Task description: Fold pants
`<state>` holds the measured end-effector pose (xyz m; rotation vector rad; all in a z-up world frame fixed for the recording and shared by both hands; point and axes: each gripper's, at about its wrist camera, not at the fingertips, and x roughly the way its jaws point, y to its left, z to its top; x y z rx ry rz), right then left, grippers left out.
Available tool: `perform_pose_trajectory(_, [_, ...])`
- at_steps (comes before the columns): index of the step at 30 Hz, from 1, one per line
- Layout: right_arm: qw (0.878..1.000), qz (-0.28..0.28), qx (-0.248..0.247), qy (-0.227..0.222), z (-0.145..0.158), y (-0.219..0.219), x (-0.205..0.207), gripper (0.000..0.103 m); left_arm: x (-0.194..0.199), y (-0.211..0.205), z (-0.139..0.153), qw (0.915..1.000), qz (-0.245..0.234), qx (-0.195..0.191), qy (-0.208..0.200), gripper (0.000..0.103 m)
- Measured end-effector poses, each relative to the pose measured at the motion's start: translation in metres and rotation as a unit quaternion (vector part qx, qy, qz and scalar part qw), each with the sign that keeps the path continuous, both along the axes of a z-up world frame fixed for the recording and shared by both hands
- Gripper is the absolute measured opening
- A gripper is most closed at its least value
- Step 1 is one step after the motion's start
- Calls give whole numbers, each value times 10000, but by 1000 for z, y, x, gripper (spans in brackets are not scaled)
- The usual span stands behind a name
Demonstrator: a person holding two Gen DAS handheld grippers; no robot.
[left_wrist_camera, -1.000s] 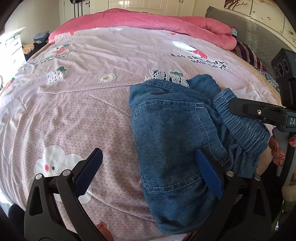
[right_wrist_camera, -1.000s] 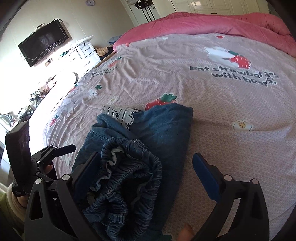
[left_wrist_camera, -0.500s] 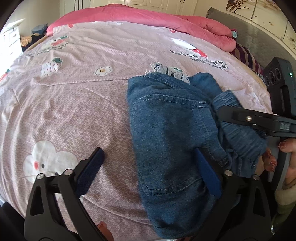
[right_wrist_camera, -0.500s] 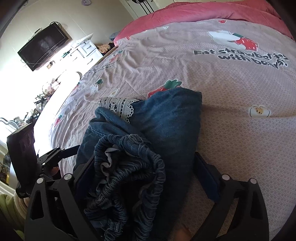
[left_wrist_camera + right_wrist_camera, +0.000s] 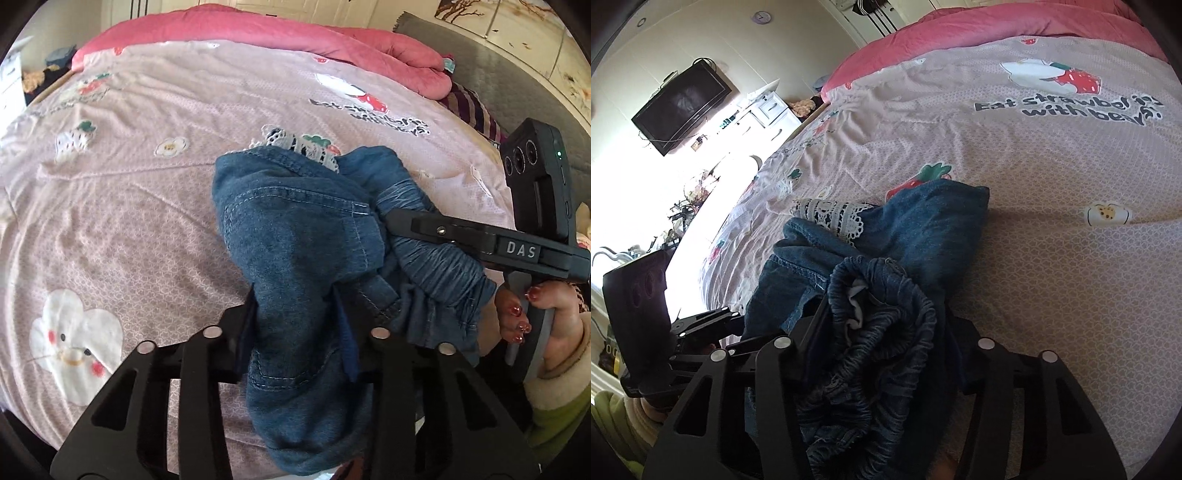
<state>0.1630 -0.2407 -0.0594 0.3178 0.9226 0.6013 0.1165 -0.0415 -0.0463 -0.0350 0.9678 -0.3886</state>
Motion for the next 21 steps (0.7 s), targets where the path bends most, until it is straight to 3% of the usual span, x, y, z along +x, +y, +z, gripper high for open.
perform_pose_trajectory(12, [9980,34,-104,-623,38,11,-16,41,-5,3,26,9997,2,18,-262,20])
perform_pose_trajectory(18, [9961,-74,-19,-880,57,13,0,41,7,4,42,9984,71,66,-558,20])
perform_pose_trajectory(21, [9973,-159,-44,-712,51,12,18,41,23,4,37,9986,101,115,-510,20])
